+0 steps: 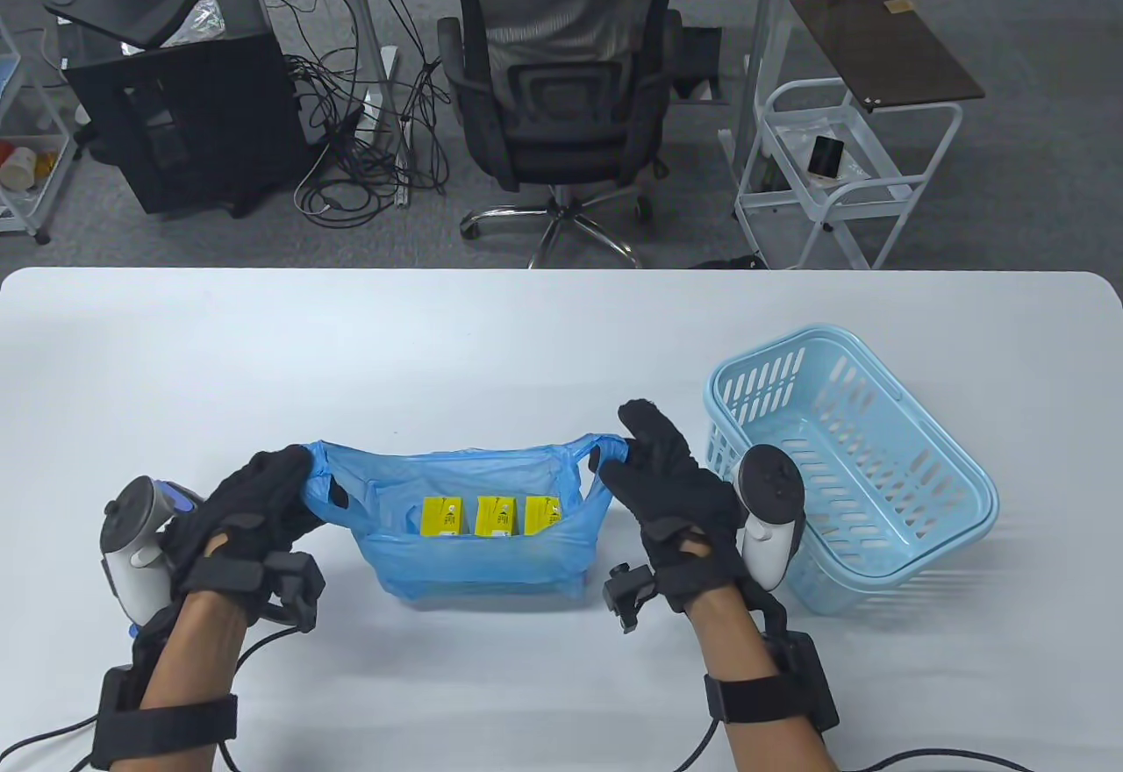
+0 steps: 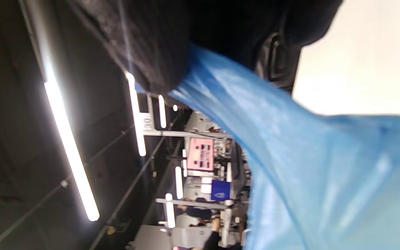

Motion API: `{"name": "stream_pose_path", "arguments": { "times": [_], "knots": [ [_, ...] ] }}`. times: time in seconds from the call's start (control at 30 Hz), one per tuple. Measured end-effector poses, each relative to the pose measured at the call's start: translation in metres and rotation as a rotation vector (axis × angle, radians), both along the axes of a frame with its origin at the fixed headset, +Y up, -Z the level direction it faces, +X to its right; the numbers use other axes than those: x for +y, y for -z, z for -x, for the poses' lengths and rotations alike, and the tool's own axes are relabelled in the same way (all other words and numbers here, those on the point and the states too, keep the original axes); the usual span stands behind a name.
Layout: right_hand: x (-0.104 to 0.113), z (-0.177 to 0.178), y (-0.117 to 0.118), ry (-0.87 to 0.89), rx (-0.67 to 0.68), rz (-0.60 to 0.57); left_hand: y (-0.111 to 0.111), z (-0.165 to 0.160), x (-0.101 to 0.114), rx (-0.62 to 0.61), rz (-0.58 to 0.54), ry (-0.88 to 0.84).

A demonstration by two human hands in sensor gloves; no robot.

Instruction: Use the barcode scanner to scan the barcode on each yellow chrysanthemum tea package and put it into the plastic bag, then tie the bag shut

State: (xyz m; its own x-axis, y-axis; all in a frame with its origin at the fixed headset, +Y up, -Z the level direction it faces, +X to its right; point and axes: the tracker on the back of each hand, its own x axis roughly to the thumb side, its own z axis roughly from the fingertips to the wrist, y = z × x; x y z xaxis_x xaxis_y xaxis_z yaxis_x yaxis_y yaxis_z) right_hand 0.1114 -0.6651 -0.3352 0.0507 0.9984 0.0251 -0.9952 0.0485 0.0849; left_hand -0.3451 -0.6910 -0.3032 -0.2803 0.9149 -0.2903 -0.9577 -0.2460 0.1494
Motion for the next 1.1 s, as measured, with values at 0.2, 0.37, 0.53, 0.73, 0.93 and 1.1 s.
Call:
{"name": "stream_pose_path", "arguments": {
  "times": [0.2,0.37,0.53,0.73,0.93,1.1],
  "knots": [
    [0.031,0.006,-0.006,0.094,0.087,-0.092,-0.002,-0.012,0.036,-0.101,-0.179,-0.147],
    [0.040,0.018,-0.016,0.080,0.158,-0.196,-0.006,-0.032,0.067,-0.251,-0.469,0.101],
    [0.052,0.020,-0.024,-0.126,0.151,-0.335,-0.010,-0.045,0.086,-0.362,-0.579,0.287],
    [0.060,0.019,-0.029,-0.428,0.047,-0.406,-0.011,-0.030,0.088,-0.332,-0.577,0.370],
    [0.030,0.009,-0.025,-0.628,0.015,-0.402,-0.020,0.004,0.070,-0.120,-0.575,0.605],
    [-0.011,0.014,-0.003,-0.645,0.167,-0.277,-0.006,-0.008,0.024,-0.450,-0.496,0.737]
  ]
}}
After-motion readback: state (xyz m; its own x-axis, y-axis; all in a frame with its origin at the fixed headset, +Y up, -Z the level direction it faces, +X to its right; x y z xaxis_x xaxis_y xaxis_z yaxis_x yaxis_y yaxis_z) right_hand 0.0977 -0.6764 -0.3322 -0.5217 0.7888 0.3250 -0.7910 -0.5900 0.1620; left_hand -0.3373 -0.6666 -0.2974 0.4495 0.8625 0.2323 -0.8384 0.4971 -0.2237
